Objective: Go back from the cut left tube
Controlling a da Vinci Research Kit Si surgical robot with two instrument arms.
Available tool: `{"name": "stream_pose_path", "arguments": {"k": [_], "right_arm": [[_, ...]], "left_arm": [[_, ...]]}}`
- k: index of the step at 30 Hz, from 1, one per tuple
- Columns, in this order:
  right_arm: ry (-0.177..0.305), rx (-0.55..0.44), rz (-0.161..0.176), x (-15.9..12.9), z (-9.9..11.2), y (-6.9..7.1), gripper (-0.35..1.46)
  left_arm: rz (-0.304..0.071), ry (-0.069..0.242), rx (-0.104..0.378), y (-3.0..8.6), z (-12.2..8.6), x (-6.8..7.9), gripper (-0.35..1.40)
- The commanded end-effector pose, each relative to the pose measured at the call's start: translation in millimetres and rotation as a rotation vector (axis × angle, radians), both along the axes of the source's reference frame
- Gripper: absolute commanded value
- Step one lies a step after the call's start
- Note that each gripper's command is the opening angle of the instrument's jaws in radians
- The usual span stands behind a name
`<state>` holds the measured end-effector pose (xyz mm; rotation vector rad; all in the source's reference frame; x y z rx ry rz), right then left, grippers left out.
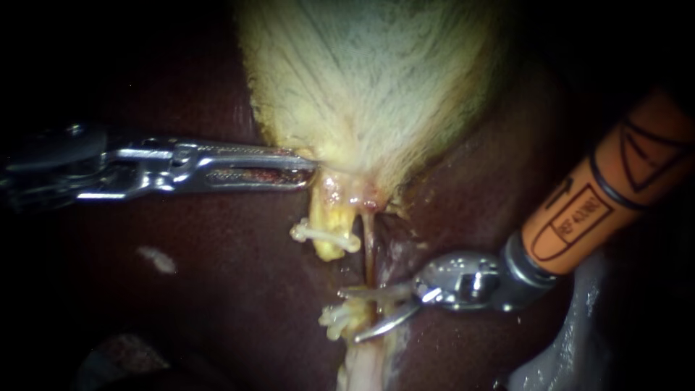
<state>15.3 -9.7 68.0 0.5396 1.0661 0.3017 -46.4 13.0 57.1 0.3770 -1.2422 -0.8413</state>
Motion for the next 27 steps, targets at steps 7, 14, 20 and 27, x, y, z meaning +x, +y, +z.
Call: {"name": "stream_pose_path", "arguments": {"k": [7, 14, 20, 27], "right_arm": [[-0.020, -0.197, 0.020, -3.7, -0.8, 3.1, 1.43], [-0.058, -0.305, 0.031, -7.9, -2.6, 6.1, 1.43], [-0.084, -0.351, 0.039, -9.1, -3.8, 7.1, 1.43], [-0.087, -0.352, 0.042, -9.0, -4.2, 7.0, 1.43]], "left_arm": [[-0.002, 0.002, -0.001, 0.0, 0.1, 0.1, -0.35], [-0.003, 0.002, 0.000, 0.0, 0.1, 0.1, -0.35], [-0.003, 0.002, 0.000, 0.1, 0.1, 0.1, -0.35], [-0.006, 0.005, -0.001, 0.2, 0.3, -0.6, -0.35]]}}
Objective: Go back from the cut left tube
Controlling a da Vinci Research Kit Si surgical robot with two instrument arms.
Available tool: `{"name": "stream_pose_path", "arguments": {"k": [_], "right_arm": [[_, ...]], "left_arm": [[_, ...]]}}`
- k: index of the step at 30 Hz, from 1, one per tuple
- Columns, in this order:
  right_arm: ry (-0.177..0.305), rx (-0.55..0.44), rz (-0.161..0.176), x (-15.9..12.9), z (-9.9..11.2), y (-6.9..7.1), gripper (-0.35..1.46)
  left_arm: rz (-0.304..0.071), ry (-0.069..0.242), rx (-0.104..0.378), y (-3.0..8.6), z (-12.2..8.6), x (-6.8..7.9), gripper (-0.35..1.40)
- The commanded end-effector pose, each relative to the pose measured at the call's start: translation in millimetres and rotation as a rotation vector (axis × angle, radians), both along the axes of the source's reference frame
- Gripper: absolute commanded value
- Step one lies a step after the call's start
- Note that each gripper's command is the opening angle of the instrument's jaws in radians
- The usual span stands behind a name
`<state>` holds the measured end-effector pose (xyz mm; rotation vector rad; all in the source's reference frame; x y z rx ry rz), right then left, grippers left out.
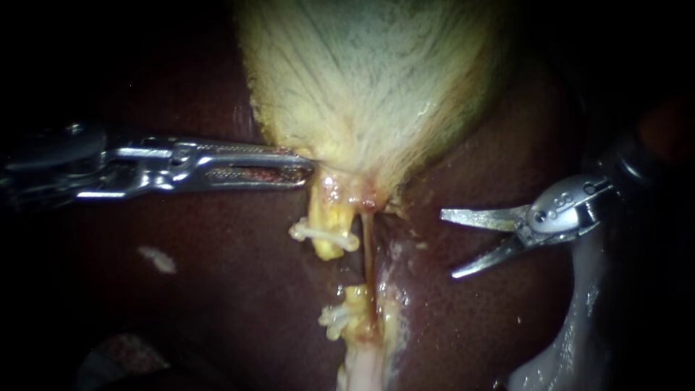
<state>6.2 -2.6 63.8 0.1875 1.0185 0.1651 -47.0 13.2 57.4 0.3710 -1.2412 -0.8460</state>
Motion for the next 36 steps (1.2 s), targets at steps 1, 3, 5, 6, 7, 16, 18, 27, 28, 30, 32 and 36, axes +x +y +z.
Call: {"name": "stream_pose_path", "arguments": {"k": [1, 3, 5, 6, 7, 16, 18, 27, 28, 30, 32, 36], "right_arm": [[0.001, 0.000, 0.001, 0.0, 0.1, -0.1, 1.43], [0.002, 0.002, -0.001, 0.0, 0.1, -0.1, 1.43], [0.003, 0.002, -0.001, 0.0, 0.1, -0.1, 1.43], [0.003, 0.002, -0.001, 0.0, 0.1, -0.1, 1.43], [0.003, 0.001, -0.001, 0.0, 0.1, -0.1, 1.43], [0.006, 0.004, -0.005, 0.0, 0.1, -0.1, 1.43], [0.006, 0.004, -0.005, 0.0, 0.1, -0.1, 1.43], [0.006, 0.004, -0.005, 0.0, 0.1, -0.1, 1.43], [0.006, 0.004, -0.005, 0.0, 0.1, -0.1, 1.43], [0.006, 0.004, -0.005, 0.0, 0.1, -0.1, 1.43], [0.006, 0.004, -0.005, 0.0, 0.1, -0.1, 1.43], [0.008, 0.006, -0.007, 0.0, 0.1, -0.1, 1.43]], "left_arm": [[-0.001, 0.002, -0.001, -0.1, 0.3, -0.3, -0.35], [-0.004, 0.005, -0.004, -0.3, 0.6, -0.8, -0.35], [-0.007, 0.009, -0.008, -0.7, 1.2, -1.5, -0.35], [-0.004, 0.007, -0.009, -0.9, 1.4, -1.8, -0.35], [-0.001, 0.005, -0.010, -1.0, 1.6, -2.2, -0.35], [0.001, 0.001, -0.016, -1.6, 2.5, -3.9, -0.35], [0.003, -0.001, -0.016, -1.5, 2.5, -4.0, -0.35], [0.010, -0.002, -0.018, -2.1, 2.6, -4.5, -0.35], [0.010, -0.002, -0.018, -2.2, 2.5, -4.6, -0.35], [0.010, -0.002, -0.017, -2.1, 2.5, -4.5, -0.35], [0.010, -0.002, -0.017, -2.1, 2.5, -4.5, -0.35], [0.011, -0.003, -0.017, -2.1, 2.5, -4.5, -0.35]]}}
